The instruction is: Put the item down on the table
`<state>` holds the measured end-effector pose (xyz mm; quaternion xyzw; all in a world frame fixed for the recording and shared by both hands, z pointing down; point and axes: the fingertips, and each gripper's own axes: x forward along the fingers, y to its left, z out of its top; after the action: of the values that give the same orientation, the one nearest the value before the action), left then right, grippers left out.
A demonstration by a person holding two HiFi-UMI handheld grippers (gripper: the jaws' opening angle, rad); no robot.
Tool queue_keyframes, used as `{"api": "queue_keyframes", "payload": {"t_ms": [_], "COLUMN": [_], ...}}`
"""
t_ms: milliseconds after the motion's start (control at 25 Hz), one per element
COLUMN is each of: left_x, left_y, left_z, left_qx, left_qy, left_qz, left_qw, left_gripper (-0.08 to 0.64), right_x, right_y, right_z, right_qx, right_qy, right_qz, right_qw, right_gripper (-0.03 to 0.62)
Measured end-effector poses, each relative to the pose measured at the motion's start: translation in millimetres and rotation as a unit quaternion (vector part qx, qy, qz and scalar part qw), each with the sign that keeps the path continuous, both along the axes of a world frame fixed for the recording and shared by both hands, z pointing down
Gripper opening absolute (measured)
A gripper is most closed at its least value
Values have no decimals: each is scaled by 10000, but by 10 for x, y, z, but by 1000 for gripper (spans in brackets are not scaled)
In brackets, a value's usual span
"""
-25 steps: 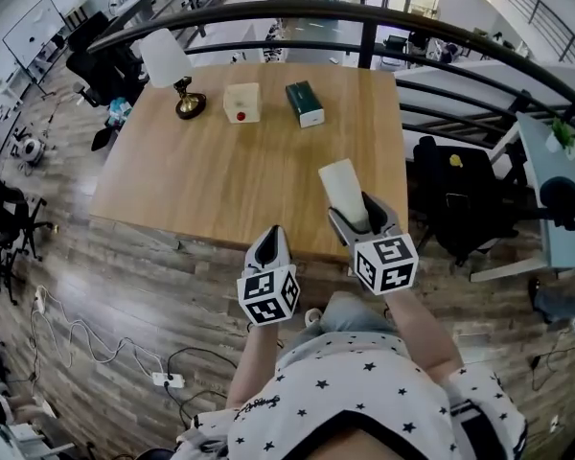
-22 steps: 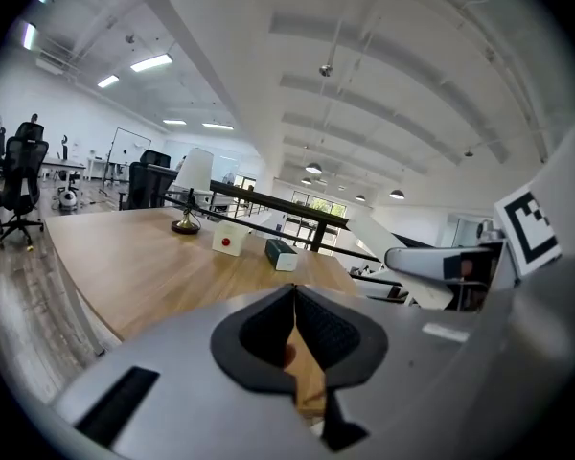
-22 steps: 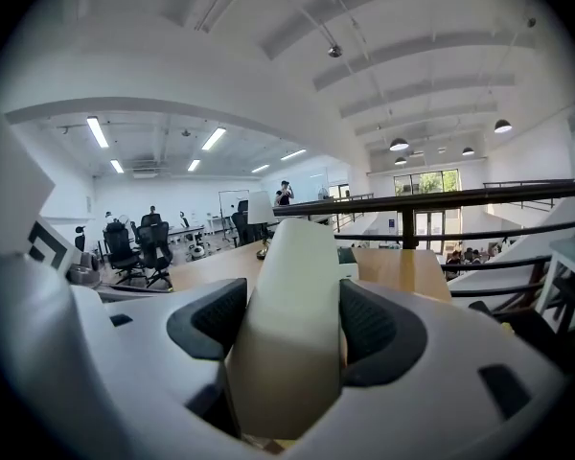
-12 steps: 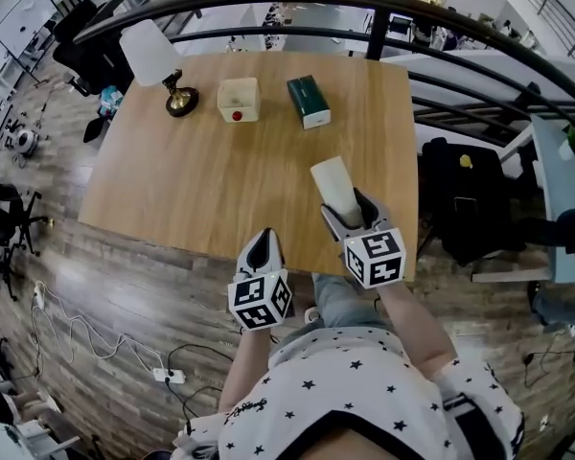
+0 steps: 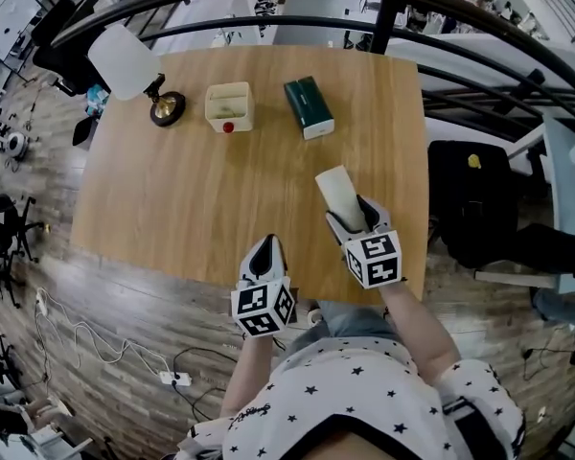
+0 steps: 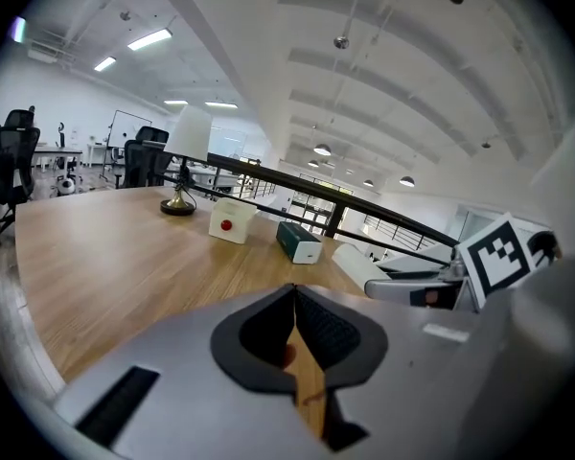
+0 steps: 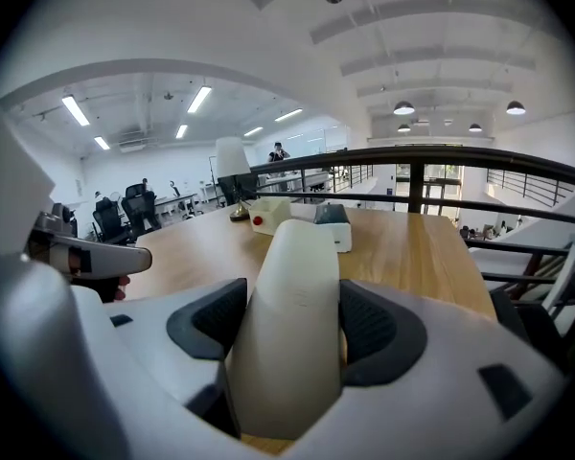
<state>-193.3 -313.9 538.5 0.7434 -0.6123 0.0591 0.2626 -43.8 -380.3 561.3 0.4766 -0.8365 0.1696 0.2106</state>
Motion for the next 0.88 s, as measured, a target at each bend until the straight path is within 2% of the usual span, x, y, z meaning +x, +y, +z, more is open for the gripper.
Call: {"api": "queue_keyframes", "payload": {"t_ms": [400,880], "left_x": [39,45], "left_y": [-394,-467], "left_z": [224,319], "left_qx": [-183,-290], "left_qy": [-107,-75], "left_qz": [208,286], "left_qw": [9996,9991], "left_gripper": [14,14], "right_x": [-76,-104], "right_y": [-296,-364], "right_z": [617,1052], "right_qx": [-506,-910], "right_qy": [464,897], "right_qz": [-162,-269], "right_qw": [9975,9914], "right_gripper": [295,295]}}
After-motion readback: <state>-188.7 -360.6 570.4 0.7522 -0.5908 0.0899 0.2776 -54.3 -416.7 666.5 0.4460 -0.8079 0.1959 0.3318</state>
